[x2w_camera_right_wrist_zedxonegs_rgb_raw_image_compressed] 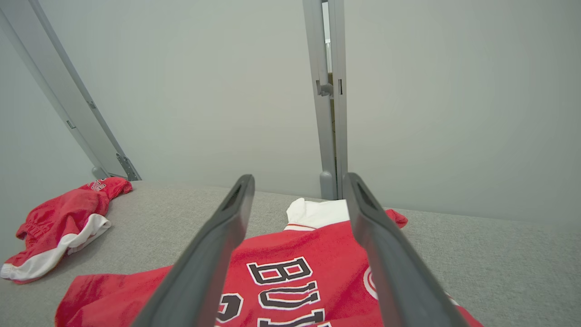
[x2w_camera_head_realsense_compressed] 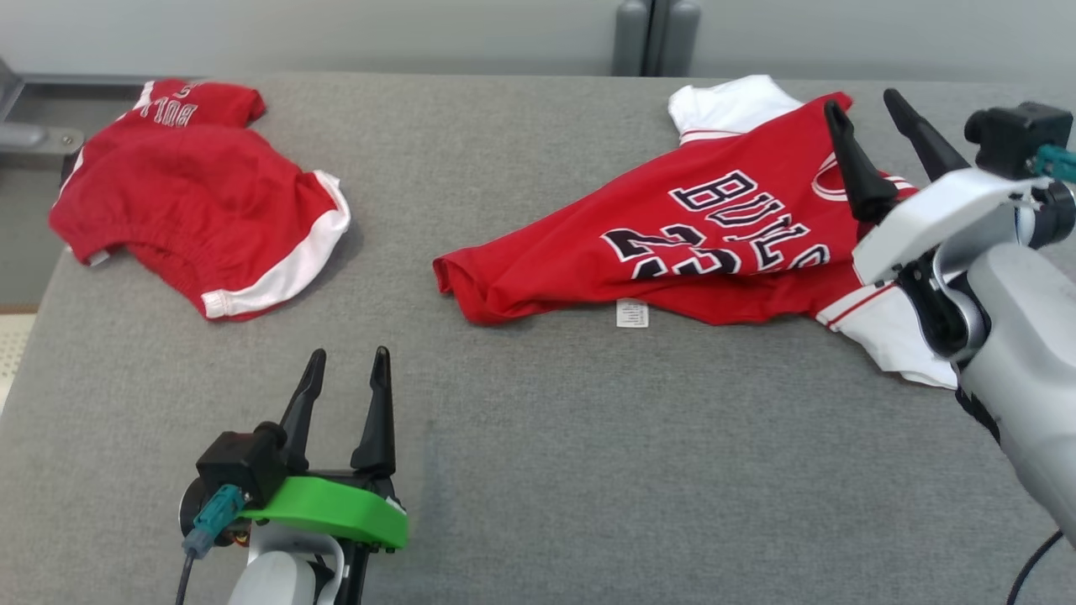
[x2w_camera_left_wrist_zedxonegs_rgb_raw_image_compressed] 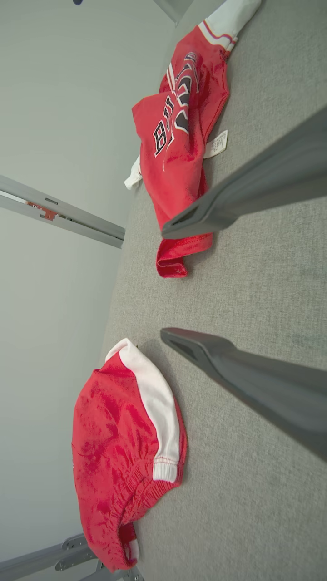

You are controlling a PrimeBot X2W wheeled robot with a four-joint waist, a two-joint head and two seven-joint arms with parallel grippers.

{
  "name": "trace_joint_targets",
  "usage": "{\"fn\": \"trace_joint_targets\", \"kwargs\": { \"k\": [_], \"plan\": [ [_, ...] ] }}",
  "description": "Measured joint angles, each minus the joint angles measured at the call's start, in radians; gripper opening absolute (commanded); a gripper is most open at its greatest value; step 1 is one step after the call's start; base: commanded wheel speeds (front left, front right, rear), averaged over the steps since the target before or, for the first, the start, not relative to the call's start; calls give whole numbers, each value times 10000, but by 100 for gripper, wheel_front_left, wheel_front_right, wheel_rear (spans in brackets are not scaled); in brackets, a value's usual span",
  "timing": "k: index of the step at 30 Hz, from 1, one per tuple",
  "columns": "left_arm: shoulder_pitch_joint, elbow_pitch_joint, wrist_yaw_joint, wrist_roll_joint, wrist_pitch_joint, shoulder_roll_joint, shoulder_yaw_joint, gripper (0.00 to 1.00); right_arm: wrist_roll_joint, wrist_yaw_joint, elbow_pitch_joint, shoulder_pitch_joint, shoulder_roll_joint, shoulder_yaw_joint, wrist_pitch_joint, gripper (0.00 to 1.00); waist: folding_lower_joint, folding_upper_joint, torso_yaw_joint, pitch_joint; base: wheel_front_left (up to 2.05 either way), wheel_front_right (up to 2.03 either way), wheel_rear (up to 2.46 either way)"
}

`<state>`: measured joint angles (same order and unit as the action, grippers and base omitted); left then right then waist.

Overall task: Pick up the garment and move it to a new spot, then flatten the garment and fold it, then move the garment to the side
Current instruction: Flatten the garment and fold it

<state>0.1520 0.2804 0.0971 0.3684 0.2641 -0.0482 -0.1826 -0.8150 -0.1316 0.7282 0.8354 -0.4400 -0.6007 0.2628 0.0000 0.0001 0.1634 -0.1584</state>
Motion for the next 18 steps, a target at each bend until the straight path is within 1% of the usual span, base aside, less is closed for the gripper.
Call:
{"fn": "trace_joint_targets", "kwargs": {
  "k": [2,4,9,12,15,18],
  "plan": [
    [-38,38,15,0,0,2,-48,100,380,2,-934,-945,-105,600,0,100,0,0,-267,247,0,0,0],
    [-89,56,42,-12,0,2,-54,100,642,2,-1676,-1944,-56,1279,2,100,0,0,-488,468,0,0,0],
    [-443,163,84,-50,0,0,40,100,1250,6,-3325,-4393,483,2610,2,100,0,0,-920,1040,0,0,0],
    [-597,209,96,-86,0,-2,150,100,2031,6,-4309,-5573,848,3379,2,100,0,0,-1150,1338,0,0,0],
    [-748,267,134,-90,0,0,174,100,2683,6,-4869,-6436,1237,3952,2,100,0,0,-1337,1533,0,0,0],
    [-811,286,159,-90,0,-2,217,100,3202,6,-5148,-6886,1530,4291,2,100,0,0,-1493,1643,0,0,0]
  ]
}}
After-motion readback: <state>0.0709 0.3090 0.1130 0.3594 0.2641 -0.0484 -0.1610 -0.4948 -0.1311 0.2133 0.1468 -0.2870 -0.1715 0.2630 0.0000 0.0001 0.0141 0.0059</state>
